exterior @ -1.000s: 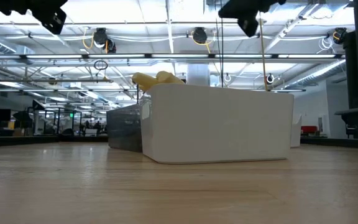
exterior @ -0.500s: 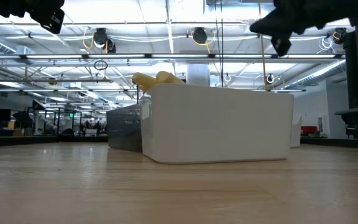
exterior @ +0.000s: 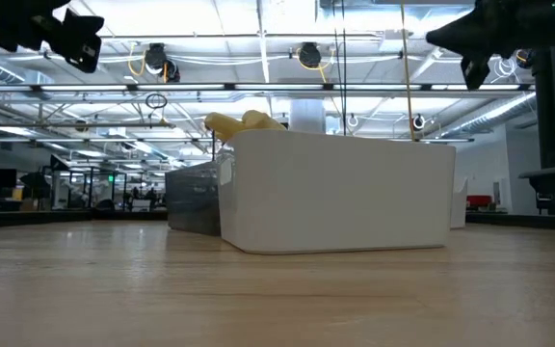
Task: Pick & Place Kitchen Items
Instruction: Return to Home Position
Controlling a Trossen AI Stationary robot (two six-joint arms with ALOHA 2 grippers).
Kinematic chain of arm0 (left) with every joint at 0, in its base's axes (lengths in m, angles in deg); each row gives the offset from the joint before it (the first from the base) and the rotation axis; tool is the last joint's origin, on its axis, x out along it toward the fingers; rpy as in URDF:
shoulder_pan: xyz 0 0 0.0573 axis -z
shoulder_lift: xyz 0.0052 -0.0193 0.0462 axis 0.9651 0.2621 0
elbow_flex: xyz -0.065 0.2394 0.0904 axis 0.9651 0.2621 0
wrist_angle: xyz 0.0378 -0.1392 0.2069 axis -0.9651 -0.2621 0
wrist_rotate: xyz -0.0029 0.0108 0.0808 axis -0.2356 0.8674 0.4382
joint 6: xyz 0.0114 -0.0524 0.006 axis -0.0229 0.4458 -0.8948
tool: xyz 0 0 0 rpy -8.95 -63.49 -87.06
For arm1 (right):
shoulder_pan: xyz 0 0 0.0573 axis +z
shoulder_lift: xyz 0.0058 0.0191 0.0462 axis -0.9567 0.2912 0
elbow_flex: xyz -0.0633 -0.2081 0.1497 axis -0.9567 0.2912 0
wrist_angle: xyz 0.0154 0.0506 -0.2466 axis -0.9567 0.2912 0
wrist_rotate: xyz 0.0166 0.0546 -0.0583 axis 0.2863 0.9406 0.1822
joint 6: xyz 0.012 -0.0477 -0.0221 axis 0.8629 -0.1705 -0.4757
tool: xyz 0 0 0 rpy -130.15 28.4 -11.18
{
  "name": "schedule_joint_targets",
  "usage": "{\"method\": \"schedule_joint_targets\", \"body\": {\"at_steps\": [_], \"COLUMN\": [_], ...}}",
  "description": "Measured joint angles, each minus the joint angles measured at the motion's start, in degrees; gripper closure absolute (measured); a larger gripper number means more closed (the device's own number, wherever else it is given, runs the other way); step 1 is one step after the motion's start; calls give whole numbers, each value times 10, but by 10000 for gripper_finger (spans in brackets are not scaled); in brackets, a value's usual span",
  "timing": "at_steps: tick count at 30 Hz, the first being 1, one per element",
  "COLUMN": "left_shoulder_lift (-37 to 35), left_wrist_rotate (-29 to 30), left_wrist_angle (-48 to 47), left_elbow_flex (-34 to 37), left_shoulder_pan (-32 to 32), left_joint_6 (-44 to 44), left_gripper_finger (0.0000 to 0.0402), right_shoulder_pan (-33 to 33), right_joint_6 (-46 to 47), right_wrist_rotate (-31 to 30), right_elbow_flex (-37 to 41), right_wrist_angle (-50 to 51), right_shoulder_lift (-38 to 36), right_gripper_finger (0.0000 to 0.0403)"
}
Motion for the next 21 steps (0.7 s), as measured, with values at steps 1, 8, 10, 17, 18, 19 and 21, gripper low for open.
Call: {"method": "schedule_joint_targets", "body": {"at_steps": [1, 8, 10, 17, 18, 19, 21], "left_shoulder_lift": [-9, -79, -99, -131, -131, -131, -130], "left_wrist_rotate": [0, 8, 40, 120, 130, 139, 155], "left_wrist_angle": [5, 10, 12, 9, 9, 7, 20], "left_elbow_flex": [9, 62, 77, 131, 138, 145, 152], "left_shoulder_pan": [0, 0, 0, 0, 0, 0, 0], "left_joint_6": [0, -17, -10, 0, 0, 0, -1], "left_gripper_finger": [199, 199, 199, 199, 199, 199, 199], "right_shoulder_pan": [0, 0, 0, 0, 0, 0, 0], "right_joint_6": [2, 6, 6, 7, 8, 8, 7], "right_wrist_rotate": [0, -6, -19, -56, -59, -59, -59], "right_elbow_flex": [1, 14, 21, 61, 69, 77, 93], "right_wrist_angle": [4, 32, 31, 31, 31, 31, 32], "right_shoulder_lift": [-10, -61, -71, -79, -79, -79, -79], "right_gripper_finger": [402, 402, 402, 402, 402, 402, 402]}}
